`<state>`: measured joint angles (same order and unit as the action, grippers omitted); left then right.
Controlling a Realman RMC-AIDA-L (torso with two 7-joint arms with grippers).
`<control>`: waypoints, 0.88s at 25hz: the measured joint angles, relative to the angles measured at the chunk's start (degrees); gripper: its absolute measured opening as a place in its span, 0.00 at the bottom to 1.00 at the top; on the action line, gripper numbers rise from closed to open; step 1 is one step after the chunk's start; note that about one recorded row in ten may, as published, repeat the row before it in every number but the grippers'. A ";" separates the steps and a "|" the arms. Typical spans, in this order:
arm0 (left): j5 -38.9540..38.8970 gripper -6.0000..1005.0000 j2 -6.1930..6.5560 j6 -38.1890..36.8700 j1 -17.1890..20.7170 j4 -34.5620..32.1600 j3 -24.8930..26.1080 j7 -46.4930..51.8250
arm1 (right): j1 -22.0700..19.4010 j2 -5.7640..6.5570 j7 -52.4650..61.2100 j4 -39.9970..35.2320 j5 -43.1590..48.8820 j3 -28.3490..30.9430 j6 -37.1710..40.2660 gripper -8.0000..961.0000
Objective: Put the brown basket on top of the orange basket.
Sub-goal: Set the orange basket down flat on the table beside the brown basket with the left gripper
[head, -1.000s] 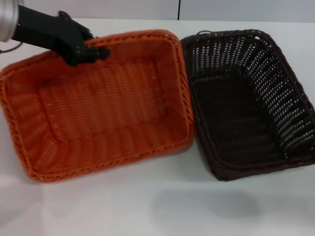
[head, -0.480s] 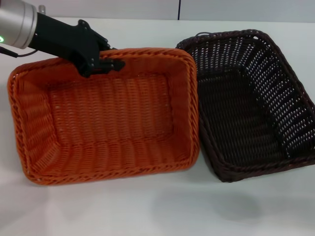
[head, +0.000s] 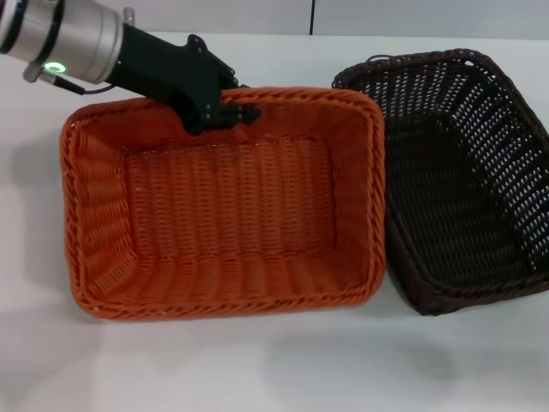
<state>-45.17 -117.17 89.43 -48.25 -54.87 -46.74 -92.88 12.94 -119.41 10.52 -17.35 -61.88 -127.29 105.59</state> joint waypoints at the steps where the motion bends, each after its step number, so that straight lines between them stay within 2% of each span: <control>1: 0.04 0.20 -0.01 -1.22 -0.11 0.22 -0.81 -0.06 | 0.00 0.00 0.00 0.00 0.00 0.00 0.00 0.85; 7: 0.17 0.20 -0.21 -7.30 -0.37 1.44 -3.12 -2.71 | -0.37 0.04 -0.03 0.25 0.02 -0.06 0.00 0.85; 22: -0.23 0.19 -0.86 -13.03 -3.91 6.37 -3.16 -8.31 | -0.76 0.06 -0.07 0.32 0.02 -0.06 -0.03 0.85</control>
<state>-45.40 -118.03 76.41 -52.17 -48.51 -49.90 -101.20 12.17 -119.35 10.45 -17.03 -61.87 -127.35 105.55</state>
